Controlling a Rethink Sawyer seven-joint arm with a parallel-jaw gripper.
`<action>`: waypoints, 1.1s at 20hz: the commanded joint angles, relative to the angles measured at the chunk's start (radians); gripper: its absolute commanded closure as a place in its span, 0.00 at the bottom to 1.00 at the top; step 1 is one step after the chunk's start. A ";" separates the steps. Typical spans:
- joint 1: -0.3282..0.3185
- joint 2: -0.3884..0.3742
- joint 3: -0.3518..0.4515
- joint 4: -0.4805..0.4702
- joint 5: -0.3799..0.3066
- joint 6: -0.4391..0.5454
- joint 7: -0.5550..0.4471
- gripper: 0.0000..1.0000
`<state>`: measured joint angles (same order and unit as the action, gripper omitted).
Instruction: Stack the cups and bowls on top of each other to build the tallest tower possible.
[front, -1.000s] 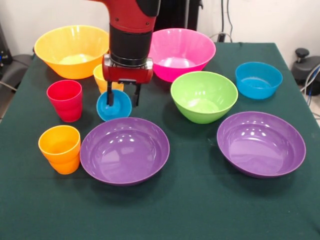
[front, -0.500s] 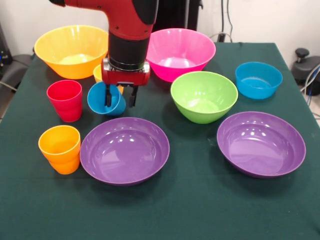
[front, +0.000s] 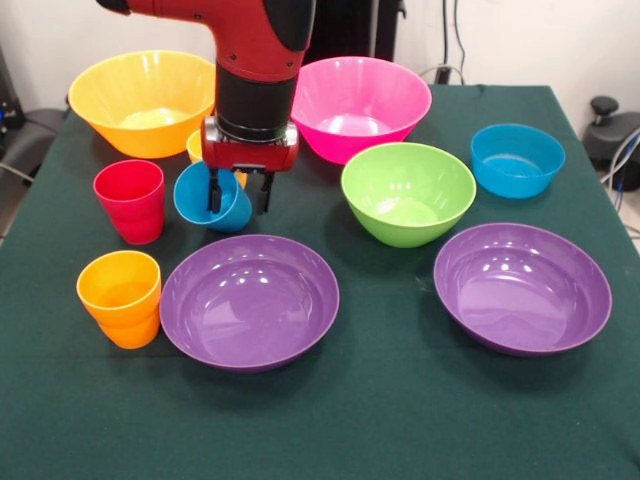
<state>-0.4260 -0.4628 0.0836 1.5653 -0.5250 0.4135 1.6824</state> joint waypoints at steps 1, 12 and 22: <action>0.015 0.046 0.042 -0.025 -0.056 0.106 -0.074 0.00; 0.023 0.048 0.056 -0.055 -0.031 0.193 -0.084 1.00; 0.022 0.033 0.111 -0.059 0.002 0.234 -0.081 1.00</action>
<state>-0.4228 -0.4497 0.0897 1.5575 -0.5250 0.5552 1.6824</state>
